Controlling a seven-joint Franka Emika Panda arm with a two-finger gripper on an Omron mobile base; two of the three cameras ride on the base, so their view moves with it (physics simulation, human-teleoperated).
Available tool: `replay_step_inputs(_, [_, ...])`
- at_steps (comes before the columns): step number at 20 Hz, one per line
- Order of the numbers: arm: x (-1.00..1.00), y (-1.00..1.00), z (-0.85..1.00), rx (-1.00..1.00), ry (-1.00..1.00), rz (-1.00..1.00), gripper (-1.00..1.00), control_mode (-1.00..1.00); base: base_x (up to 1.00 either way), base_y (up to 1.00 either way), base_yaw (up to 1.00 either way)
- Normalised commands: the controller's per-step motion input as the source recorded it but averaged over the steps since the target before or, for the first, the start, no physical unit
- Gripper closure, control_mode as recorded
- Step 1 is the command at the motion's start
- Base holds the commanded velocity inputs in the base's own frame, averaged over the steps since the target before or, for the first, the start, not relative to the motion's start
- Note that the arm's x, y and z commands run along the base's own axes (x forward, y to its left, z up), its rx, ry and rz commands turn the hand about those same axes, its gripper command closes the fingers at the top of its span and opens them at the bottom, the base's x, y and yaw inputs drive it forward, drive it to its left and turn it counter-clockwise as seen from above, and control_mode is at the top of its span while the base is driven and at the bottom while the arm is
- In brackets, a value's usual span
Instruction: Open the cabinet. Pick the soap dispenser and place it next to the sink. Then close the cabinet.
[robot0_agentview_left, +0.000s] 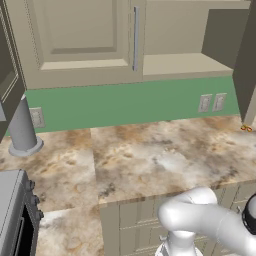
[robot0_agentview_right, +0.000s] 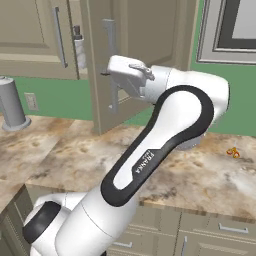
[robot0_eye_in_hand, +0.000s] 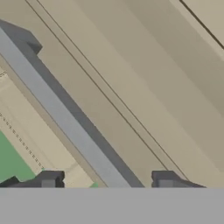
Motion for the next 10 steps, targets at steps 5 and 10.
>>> replay_step_inputs(5, [-0.33, 0.00, -0.21, 0.00, 0.01, 0.04, -1.00, -1.00, 0.00, 0.00, 0.00])
replay_step_inputs(10, [-0.17, 0.04, -0.45, -0.16, 0.03, 0.00, -1.00, -1.00, 0.00, 0.00, 0.00])
